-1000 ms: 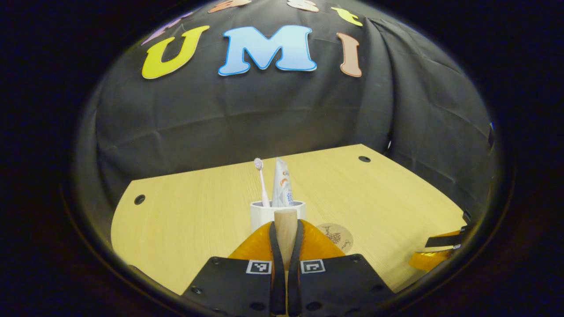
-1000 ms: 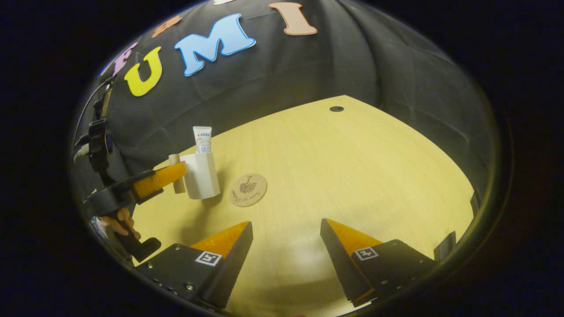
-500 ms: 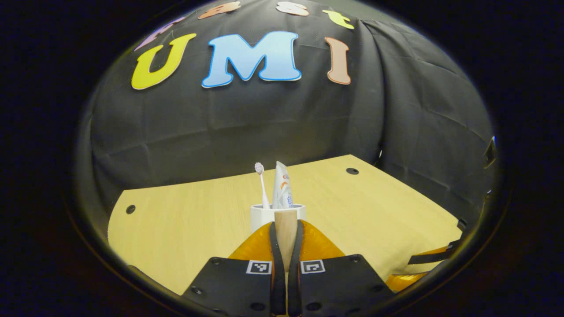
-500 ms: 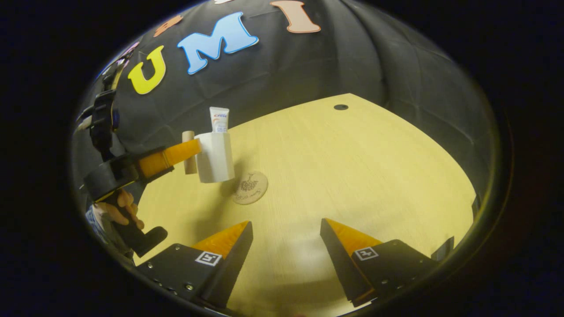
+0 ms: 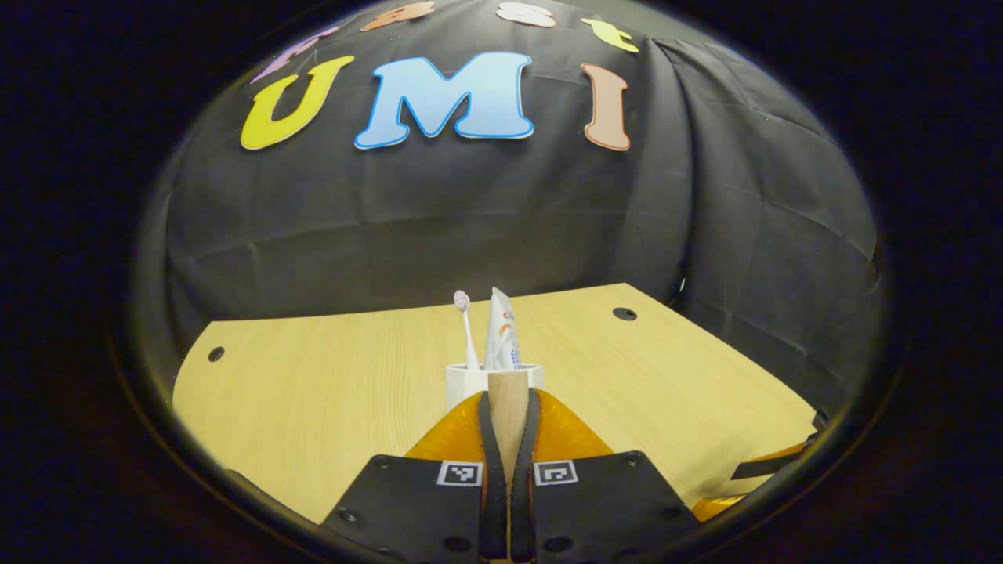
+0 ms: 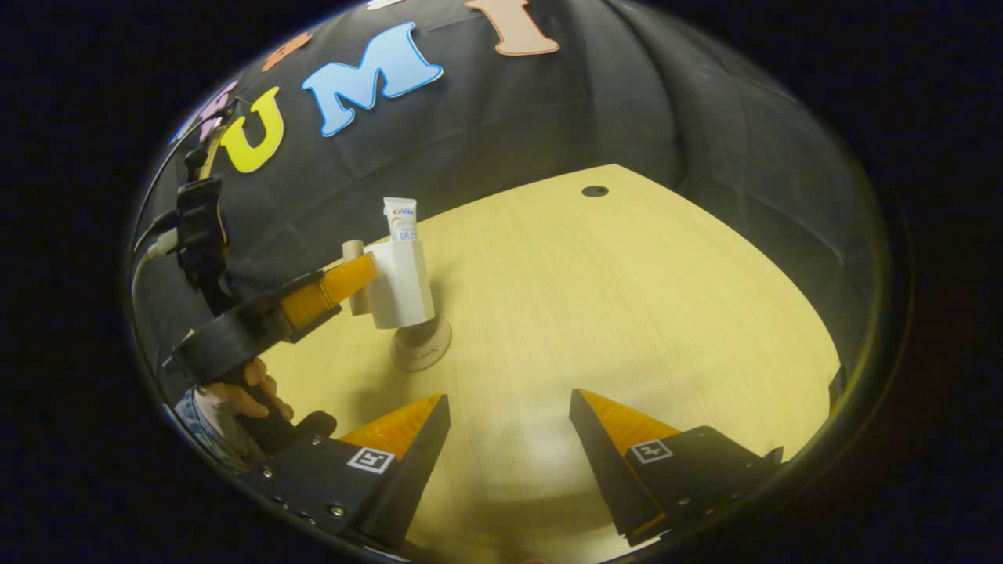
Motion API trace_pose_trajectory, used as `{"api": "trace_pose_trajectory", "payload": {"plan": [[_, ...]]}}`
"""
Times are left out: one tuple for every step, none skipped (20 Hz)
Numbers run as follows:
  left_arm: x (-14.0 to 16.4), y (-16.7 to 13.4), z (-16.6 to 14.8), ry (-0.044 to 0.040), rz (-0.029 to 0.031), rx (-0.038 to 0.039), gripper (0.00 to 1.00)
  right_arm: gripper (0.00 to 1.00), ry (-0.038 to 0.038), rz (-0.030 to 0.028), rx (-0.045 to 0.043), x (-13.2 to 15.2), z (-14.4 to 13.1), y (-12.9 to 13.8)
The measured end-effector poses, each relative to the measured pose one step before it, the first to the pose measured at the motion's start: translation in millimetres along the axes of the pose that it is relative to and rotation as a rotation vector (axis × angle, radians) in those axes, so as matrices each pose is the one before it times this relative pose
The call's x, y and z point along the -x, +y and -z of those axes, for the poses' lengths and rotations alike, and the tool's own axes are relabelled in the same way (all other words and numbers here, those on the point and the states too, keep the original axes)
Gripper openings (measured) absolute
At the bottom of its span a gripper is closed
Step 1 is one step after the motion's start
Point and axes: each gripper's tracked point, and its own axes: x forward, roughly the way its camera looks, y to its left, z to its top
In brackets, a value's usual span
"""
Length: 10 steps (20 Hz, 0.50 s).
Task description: Put the toothbrush and toothpaste on the desktop into the cup, then pick up the cup and place it on the coaster on the desktop.
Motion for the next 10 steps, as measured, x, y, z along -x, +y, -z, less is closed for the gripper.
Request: {"api": "trace_pose_trajectory", "payload": {"plan": [[5.12,-2.21,5.37,-0.00489,-0.01035,-0.00773,0.09,0.93,0.00574,-0.00156,0.0015,-3.24,0.57,-2.31],[3.33,-3.15,5.01,0.00173,-0.00954,-0.01129,0.09,0.93,0.00558,-0.00622,-0.001,-1.42,-0.09,-0.02],[1.89,-4.37,5.85,0.00472,-0.00625,-0.01351,0.09,0.93,0.00385,-0.00771,-0.00159,-0.23,1.64,1.69],[2.86,-3.07,5.71,0.00861,-0.00597,-0.01235,0.09,0.94,0.00338,-0.00933,-0.00087,0.43,0.58,2.68],[1.9,-1.11,4.39,0.00538,-0.00849,-0.0084,0.09,0.93,0.00209,-0.00712,0.00119,-0.29,-0.17,2.32],[1.59,-1.14,3.88,0.00302,-0.00642,0.00084,0.1,0.93,0.00226,-0.00535,0.00204,-0.23,-0.53,2.33],[2.0,1.67,2.3,0.00215,-0.00813,0.00631,0.1,0.93,0.00288,-0.00732,0.0038,-0.19,0.34,2.5],[1.13,0.87,1.63,0.00216,-0.00506,0.00784,0.1,0.93,0.00261,-0.00522,0.00684,0.12,0.8,1.94],[-0.02,0.28,1.11,0.00095,0.00044,0.01305,0.11,0.93,0.00161,-0.00047,0.00542,-0.31,0.27,-0.34],[2.03,0.6,2.61,0.00895,-0.00277,0.01348,0.17,0.93,0.00395,-0.00247,0.00339,-0.6,0.53,0.41]]}}
